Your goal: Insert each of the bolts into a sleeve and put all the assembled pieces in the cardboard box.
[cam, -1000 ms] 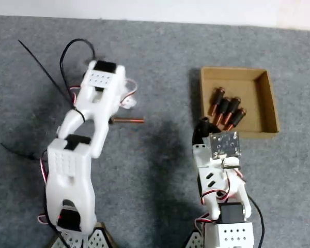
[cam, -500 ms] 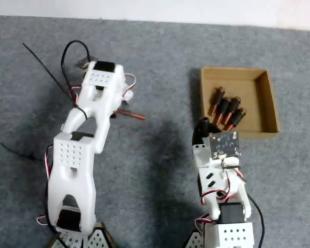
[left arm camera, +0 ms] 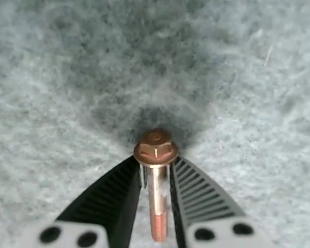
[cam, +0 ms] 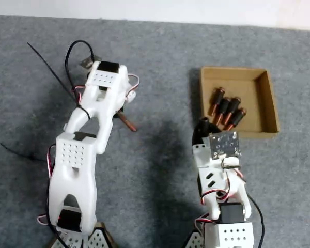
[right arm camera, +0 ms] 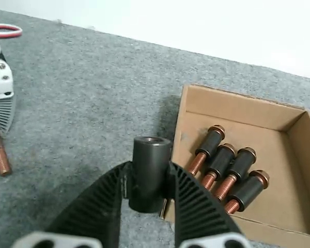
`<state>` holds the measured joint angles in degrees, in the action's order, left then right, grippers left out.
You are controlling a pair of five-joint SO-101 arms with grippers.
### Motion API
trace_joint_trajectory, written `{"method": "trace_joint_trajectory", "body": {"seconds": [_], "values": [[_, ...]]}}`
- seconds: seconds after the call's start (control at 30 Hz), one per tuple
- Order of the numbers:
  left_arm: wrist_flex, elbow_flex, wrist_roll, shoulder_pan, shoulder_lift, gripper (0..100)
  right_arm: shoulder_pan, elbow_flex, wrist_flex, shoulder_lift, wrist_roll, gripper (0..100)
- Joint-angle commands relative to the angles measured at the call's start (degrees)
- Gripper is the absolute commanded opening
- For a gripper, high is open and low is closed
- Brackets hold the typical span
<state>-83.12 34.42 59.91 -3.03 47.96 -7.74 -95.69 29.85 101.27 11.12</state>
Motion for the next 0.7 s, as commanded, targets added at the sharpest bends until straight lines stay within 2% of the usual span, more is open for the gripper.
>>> {"method": "trace_joint_trajectory", "body": {"seconds": [0.0,0.17,0.2,0.3,0.53,0.67], "values": [[-2.9,0.6,0.5,-1.1,0.0,6,0.7,-4.2,-2.1,0.8,0.6,0.5],[-2.7,0.7,-0.1,-1.1,-0.1,3,0.7,-4.2,-2.1,0.8,0.6,0.5],[-2.7,1.1,-1.3,-1.1,-0.3,0,0.7,-4.2,-2.1,0.8,0.6,0.5],[-3.9,6.8,-6.4,-1.5,-0.3,0,0.7,-4.2,-2.1,0.8,0.6,0.5],[-16.0,24.4,-16.1,-2.5,-3.6,0,0.7,-4.2,-2.1,0.8,0.6,0.5],[-17.4,28.2,-21.6,-2.3,-8.7,0,0.7,-4.3,-2.1,0.8,0.6,0.5]]}}
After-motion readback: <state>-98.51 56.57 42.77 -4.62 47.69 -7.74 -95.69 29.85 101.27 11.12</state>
